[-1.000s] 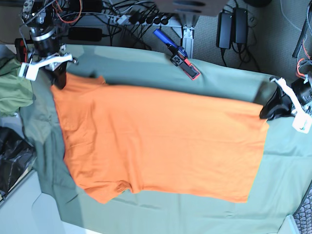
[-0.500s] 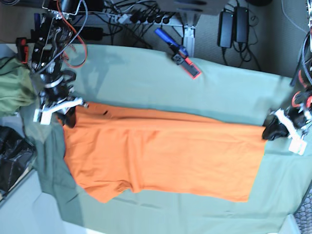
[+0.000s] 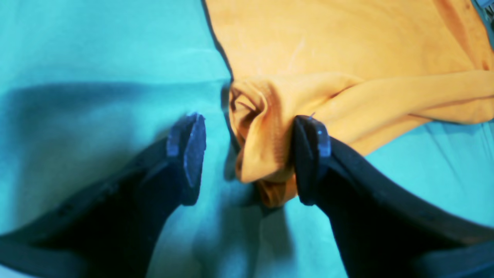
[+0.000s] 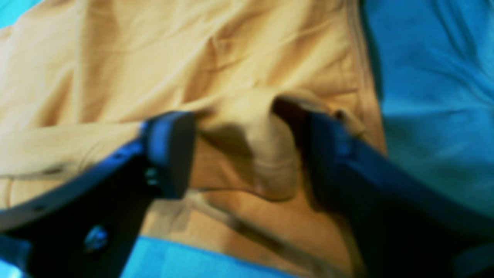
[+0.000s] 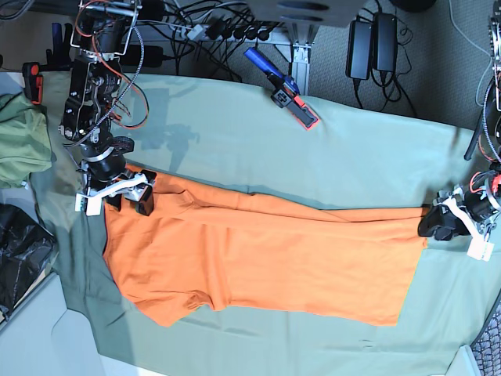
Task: Fold the T-shirt properly
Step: 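Lift the shoulders and drag the shirt toward the robot, straightening it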
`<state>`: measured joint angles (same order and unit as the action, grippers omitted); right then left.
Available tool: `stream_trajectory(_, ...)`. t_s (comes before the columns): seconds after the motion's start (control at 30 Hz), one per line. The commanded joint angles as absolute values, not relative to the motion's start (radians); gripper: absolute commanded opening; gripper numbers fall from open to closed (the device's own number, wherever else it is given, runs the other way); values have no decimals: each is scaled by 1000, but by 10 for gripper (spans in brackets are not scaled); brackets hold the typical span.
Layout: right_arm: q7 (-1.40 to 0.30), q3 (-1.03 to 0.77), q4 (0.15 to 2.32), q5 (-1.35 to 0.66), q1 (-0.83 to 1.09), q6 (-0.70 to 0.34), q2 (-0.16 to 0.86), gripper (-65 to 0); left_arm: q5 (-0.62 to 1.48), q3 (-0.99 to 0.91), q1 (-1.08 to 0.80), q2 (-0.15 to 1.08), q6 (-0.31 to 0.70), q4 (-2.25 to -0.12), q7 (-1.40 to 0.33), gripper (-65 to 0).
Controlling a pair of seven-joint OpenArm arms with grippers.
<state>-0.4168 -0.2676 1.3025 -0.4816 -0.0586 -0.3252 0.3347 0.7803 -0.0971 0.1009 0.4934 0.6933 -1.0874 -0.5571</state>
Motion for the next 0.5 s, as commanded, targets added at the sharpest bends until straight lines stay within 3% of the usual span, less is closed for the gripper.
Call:
stream_trajectory(0.0,-402,-279,1322,-493,-74,-374,349,-205,810,-103,121,515,698,-1101,-556,-267)
stream_trajectory(0.2,-517,-433,1406,-517,-45,-373,349,-205,949,-156,93,547,698,-1133,-736,-267)
stream_trajectory(0.47,-535,-585,1393,-580,45,-373,352,-205,1030,-198,17,548,698,-1140,-744,-267)
